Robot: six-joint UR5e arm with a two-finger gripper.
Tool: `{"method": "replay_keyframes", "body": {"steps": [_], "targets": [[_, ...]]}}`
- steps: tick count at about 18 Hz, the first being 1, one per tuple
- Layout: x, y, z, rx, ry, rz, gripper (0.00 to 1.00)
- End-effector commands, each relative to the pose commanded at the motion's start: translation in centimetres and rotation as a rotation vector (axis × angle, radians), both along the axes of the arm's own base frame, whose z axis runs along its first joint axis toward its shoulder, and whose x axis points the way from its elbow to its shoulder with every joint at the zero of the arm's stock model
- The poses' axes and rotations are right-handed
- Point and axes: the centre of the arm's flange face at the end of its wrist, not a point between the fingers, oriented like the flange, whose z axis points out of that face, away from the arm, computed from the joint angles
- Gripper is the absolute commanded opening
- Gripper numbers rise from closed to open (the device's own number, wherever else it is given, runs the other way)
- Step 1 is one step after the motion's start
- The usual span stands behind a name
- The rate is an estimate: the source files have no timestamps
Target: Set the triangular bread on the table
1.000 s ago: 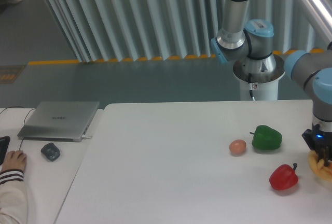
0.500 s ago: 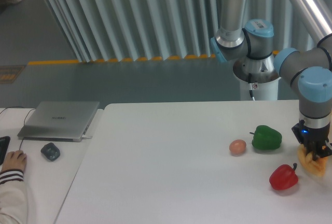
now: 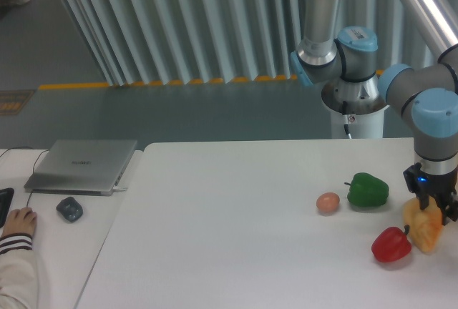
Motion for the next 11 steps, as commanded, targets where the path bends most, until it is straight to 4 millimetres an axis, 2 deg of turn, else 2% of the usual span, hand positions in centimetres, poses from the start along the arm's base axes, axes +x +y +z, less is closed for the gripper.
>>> {"method": "replay_keyframes", "body": {"steps": [11], "targets": [[-0.8, 0.9, 1.5, 0.036, 0.038, -0.008, 1.0]]}}
